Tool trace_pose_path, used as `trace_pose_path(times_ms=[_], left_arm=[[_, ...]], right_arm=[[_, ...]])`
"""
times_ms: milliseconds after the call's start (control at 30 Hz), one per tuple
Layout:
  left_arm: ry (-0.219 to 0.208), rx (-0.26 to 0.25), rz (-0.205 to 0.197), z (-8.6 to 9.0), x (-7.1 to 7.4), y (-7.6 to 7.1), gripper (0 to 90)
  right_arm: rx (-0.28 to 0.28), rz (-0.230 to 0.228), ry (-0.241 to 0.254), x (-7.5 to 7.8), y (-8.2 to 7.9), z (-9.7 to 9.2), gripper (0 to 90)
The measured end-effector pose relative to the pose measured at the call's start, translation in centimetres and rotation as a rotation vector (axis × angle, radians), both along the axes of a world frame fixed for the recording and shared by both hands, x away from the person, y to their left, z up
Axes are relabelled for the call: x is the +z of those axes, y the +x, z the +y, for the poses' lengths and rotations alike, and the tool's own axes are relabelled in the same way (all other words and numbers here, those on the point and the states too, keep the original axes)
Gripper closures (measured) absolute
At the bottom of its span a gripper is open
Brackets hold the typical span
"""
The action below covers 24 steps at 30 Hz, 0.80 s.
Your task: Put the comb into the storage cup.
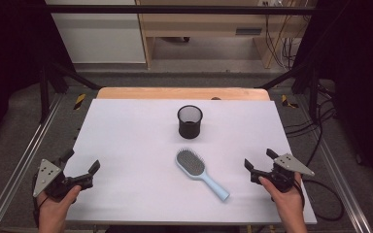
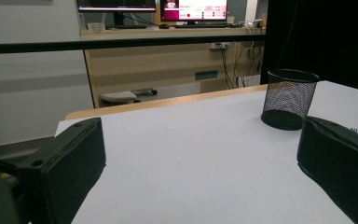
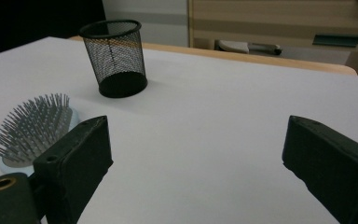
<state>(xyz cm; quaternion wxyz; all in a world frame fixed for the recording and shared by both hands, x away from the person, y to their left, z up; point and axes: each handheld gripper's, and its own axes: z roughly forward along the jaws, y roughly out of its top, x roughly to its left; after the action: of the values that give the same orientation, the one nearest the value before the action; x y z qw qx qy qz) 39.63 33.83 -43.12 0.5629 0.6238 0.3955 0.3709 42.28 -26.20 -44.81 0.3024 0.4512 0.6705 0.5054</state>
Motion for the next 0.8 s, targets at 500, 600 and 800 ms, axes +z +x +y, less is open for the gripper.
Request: trace_pose_path(times_ms=[500,600,800], left_arm=[[-0.004,-0.010,0.021,-0.1,-0.2,0.2,1.1],[-0.003,-0.009,0.024,-0.1,-0.2,0.3,1.1],[-0.006,-0.004,0.024,0.0,-0.2,0.2,1.1]], right_arm=[[0.097,0.172,-0.091,0.9,-0.8,3.9,8.8],[0.142,0.197,-0.133,1.1,-1.1,5.4,9.6],[0.226,0.274,-0.193,1.0,-1.4,8.1,10.4]])
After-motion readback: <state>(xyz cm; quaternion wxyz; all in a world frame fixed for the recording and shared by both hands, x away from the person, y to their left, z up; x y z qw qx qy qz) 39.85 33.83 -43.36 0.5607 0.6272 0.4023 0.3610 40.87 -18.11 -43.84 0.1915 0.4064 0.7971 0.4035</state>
